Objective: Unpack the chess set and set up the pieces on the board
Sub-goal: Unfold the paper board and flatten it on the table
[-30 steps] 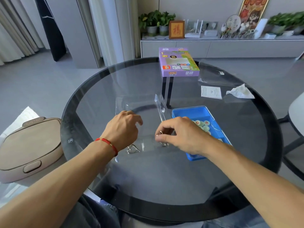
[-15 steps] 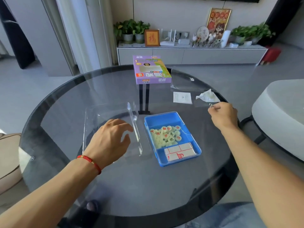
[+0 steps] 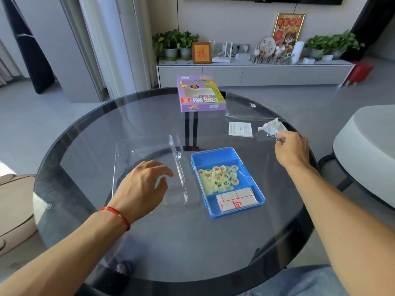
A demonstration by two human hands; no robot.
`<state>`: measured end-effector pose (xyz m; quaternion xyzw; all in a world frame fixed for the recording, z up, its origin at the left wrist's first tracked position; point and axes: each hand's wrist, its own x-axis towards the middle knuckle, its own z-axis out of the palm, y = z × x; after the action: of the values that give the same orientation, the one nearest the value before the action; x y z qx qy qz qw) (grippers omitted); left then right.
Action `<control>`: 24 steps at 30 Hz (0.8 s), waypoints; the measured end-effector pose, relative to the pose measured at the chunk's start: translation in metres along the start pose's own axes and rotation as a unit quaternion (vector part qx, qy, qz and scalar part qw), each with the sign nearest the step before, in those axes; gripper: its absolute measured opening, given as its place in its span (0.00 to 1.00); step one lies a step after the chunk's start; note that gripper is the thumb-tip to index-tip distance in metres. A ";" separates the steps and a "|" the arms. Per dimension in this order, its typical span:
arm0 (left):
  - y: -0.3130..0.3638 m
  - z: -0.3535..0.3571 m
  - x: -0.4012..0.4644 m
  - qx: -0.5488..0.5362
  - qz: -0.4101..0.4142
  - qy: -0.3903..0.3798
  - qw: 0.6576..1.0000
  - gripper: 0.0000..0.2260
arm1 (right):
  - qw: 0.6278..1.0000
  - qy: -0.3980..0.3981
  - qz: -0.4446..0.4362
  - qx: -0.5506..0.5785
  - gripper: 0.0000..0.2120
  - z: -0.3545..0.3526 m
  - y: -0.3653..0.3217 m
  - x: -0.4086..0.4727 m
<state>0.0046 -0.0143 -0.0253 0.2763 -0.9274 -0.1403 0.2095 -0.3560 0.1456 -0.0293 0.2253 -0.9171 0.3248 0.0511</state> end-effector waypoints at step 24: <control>-0.034 -0.025 0.001 -0.066 -0.157 0.036 0.985 0.26 | 0.759 -0.269 -0.591 -0.043 0.17 0.030 -0.174 -0.216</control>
<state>0.0306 -0.0463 -0.0159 0.4086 -0.8533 -0.2223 0.2356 -0.0841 0.0893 -0.0050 0.7984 -0.5907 0.1162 -0.0066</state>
